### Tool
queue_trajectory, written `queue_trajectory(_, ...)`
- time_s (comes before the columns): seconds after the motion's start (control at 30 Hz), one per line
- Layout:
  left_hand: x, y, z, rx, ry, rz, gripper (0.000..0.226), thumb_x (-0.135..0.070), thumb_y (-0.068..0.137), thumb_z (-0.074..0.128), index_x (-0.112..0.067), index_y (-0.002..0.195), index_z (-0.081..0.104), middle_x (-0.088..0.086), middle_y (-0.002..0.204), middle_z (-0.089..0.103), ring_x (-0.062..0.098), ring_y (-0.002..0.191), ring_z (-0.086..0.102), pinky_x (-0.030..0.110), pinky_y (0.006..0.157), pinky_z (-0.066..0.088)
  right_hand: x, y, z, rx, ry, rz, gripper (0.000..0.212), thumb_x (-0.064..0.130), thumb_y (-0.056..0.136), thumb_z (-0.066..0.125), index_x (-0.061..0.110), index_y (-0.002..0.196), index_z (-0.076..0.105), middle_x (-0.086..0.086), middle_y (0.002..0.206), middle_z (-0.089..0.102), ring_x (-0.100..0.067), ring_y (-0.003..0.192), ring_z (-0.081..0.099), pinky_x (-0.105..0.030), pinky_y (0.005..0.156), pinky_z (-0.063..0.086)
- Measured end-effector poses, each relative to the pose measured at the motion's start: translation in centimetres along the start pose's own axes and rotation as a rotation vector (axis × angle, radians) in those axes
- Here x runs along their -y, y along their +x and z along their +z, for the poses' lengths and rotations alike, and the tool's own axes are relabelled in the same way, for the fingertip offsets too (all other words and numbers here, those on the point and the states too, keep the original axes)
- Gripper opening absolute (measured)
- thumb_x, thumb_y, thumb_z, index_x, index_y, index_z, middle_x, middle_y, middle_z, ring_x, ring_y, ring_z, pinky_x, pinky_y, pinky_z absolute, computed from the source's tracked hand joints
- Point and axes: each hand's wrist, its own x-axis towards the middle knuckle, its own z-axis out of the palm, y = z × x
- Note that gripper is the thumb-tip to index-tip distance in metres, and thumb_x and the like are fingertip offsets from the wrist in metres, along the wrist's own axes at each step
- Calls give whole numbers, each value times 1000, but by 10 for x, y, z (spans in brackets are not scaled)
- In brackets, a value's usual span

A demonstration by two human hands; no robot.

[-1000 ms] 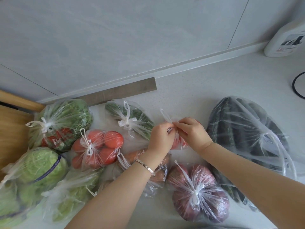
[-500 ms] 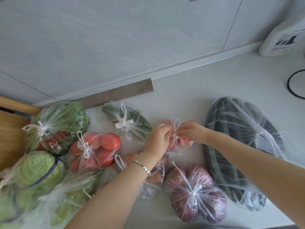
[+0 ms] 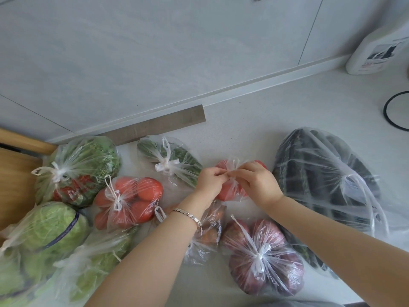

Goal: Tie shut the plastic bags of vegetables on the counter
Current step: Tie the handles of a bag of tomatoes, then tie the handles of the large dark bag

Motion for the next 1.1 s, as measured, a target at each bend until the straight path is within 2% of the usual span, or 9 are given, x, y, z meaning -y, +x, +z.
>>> queue_trajectory(0.13, 1, 1, -6, -9, 16, 22, 6, -13, 82, 67, -12, 80, 72, 15, 85, 68, 19, 78, 56, 28, 68, 43, -9, 3, -3, 57, -180, -185, 24, 21, 79, 51, 15, 74, 74, -4, 71, 67, -23, 63, 62, -27, 58, 52)
queue_trajectory(0.33, -1, 6, -14, -121, 418, 227, 17, -15, 87, 60, -5, 89, 73, 9, 91, 72, 16, 80, 60, 26, 74, 44, -14, -13, -1, 3, -312, -209, 23, 19, 74, 51, 19, 63, 70, 1, 77, 67, -17, 89, 45, -30, 78, 35)
queue_trajectory(0.5, 2, -1, -5, -224, 493, 212, 19, -12, 91, 53, -3, 90, 70, 13, 93, 69, 21, 85, 60, 28, 72, 43, 4, -10, -8, 212, -375, 52, 11, 18, 76, 63, 23, 75, 74, 3, 84, 69, -21, 95, 54, -32, 83, 40)
queue_trajectory(0.57, -1, -8, -2, -298, 666, 339, 19, -11, 91, 49, -6, 99, 66, 11, 112, 59, 27, 109, 52, 31, 90, 43, 16, -7, -18, 288, -240, 253, 19, 15, 85, 57, 20, 99, 70, -1, 108, 65, -24, 108, 54, -36, 94, 41)
queue_trajectory(0.67, -13, -28, 4, -347, 757, 541, 32, -8, 89, 49, -9, 121, 53, 12, 137, 33, 30, 130, 28, 33, 109, 27, 28, -10, -55, 296, -80, 383, 24, 16, 87, 51, 19, 104, 66, -3, 108, 67, -23, 100, 61, -38, 93, 45)
queue_trajectory(0.73, -21, -41, 11, -246, 775, 659, 31, -9, 90, 48, -11, 120, 54, 11, 131, 43, 27, 124, 37, 33, 106, 32, 34, -16, -91, 271, -104, 422, 22, 16, 87, 50, 18, 101, 68, -3, 102, 69, -23, 96, 63, -37, 89, 48)
queue_trajectory(0.87, -37, -71, 39, 238, 865, 728, 25, -18, 92, 46, -16, 115, 56, 5, 115, 60, 21, 102, 58, 32, 88, 47, 37, -44, -166, 171, -308, 501, 19, 27, 88, 50, 22, 97, 67, 2, 101, 67, -20, 98, 60, -35, 92, 46)
queue_trajectory(1.0, -44, -87, 80, 453, 1024, 894, 54, -28, 87, 55, -19, 136, 35, 1, 139, 38, 21, 126, 39, 37, 105, 36, 21, -83, -217, 370, -608, 571, 54, 66, 77, 48, 29, 115, 55, 6, 111, 58, -18, 112, 47, -35, 101, 30)
queue_trajectory(1.1, -50, -96, 113, 462, 1181, 1016, 77, -41, 79, 62, -21, 142, 21, 2, 145, 25, 25, 132, 26, 41, 111, 29, -3, -109, -235, 562, -627, 786, 80, 73, 68, 53, 26, 130, 40, 2, 121, 55, -20, 112, 51, -34, 98, 34)
